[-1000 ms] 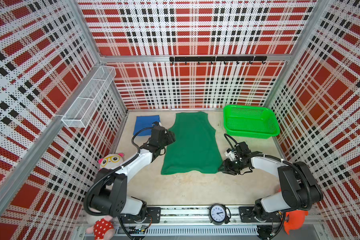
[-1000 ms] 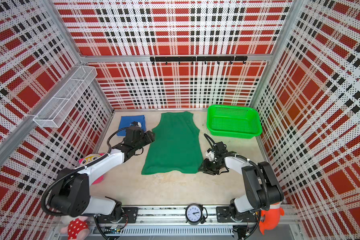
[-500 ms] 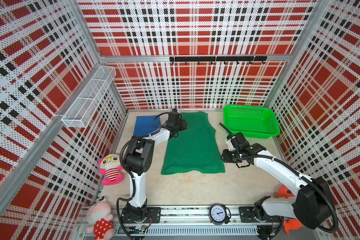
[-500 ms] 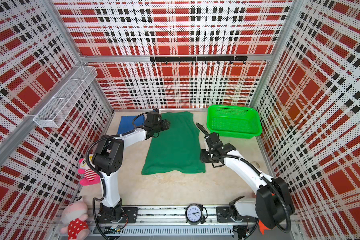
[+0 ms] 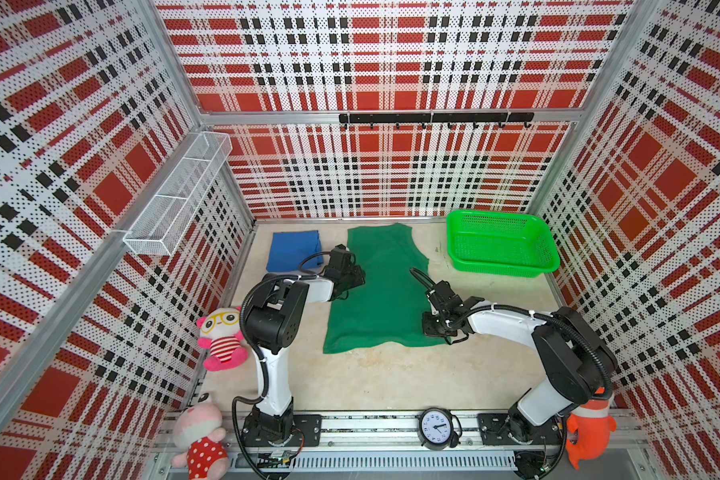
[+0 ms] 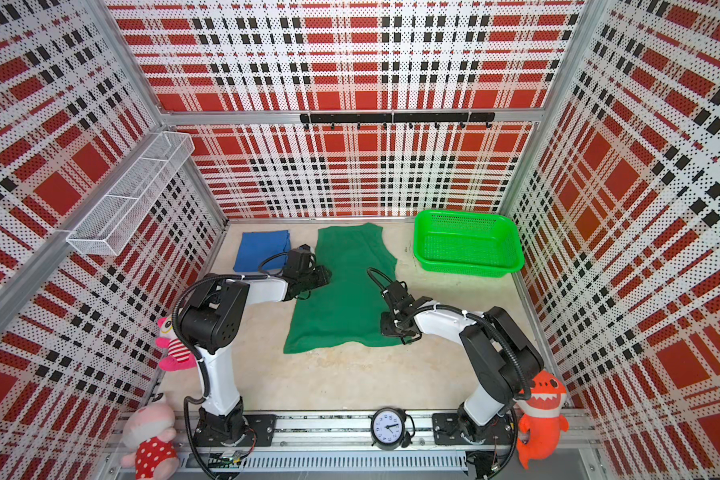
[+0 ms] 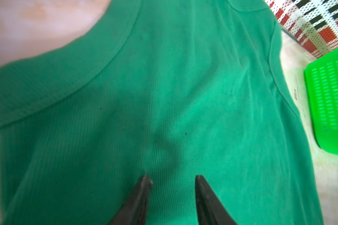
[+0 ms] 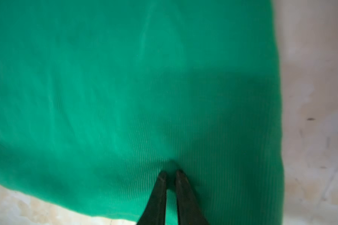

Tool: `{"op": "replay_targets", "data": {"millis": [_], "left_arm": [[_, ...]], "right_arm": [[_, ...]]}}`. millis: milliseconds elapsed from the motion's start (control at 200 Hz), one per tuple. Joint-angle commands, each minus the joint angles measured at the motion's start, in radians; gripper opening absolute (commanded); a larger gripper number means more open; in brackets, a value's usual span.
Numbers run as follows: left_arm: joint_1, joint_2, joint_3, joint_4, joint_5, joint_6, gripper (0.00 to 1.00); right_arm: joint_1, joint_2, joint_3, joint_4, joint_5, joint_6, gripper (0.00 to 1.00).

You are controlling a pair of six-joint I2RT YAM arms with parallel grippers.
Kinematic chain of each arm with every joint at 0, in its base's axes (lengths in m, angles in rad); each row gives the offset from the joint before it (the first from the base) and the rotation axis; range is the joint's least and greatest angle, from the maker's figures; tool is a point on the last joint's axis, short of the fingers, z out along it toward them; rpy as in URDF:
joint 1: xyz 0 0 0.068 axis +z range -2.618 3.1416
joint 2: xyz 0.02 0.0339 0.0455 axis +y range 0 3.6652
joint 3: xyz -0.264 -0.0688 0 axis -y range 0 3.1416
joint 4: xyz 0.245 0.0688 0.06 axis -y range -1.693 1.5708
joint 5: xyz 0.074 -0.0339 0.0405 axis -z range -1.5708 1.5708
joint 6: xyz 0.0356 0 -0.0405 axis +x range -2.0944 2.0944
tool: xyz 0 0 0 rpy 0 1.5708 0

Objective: Fold and stack the tank tops

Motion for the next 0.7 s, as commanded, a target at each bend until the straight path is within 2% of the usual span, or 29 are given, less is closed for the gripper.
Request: {"op": "replay_targets", "data": {"millis": [0, 135, 246, 331, 411, 486, 571, 692], "left_arm": [[-0.015, -0.067, -0.153, 0.009, -0.014, -0.055, 0.43], [-0.073, -0.209, -0.387, 0.057, -0.019, -0.157, 0.43], [-0.181, -0.363, -0.596, 0.12, -0.063, -0.313, 0.43], [-0.268, -0.511, -0.668, 0.098, -0.11, -0.407, 0.47], [-0.31, -0.622, -0.629, -0.005, -0.143, -0.42, 0.5], [-0.31, -0.678, -0.533, -0.125, -0.17, -0.366, 0.52], [-0.255, -0.676, -0.431, -0.183, -0.162, -0.286, 0.53], [-0.15, -0.588, -0.326, -0.182, -0.136, -0.181, 0.53]], "right_arm": [[-0.097, 0.048, -0.043, -0.035, 0.095, -0.069, 0.15], [-0.193, 0.068, 0.043, -0.084, 0.127, -0.183, 0.15], [-0.247, 0.083, 0.149, -0.124, 0.1, -0.253, 0.17], [-0.249, 0.058, 0.225, -0.181, 0.093, -0.291, 0.2], [-0.242, 0.0, 0.263, -0.225, 0.069, -0.289, 0.22], [-0.201, -0.053, 0.263, -0.249, 0.055, -0.27, 0.23], [-0.121, -0.086, 0.231, -0.262, 0.025, -0.218, 0.23], [-0.023, -0.112, 0.13, -0.225, -0.017, -0.124, 0.23]]}}
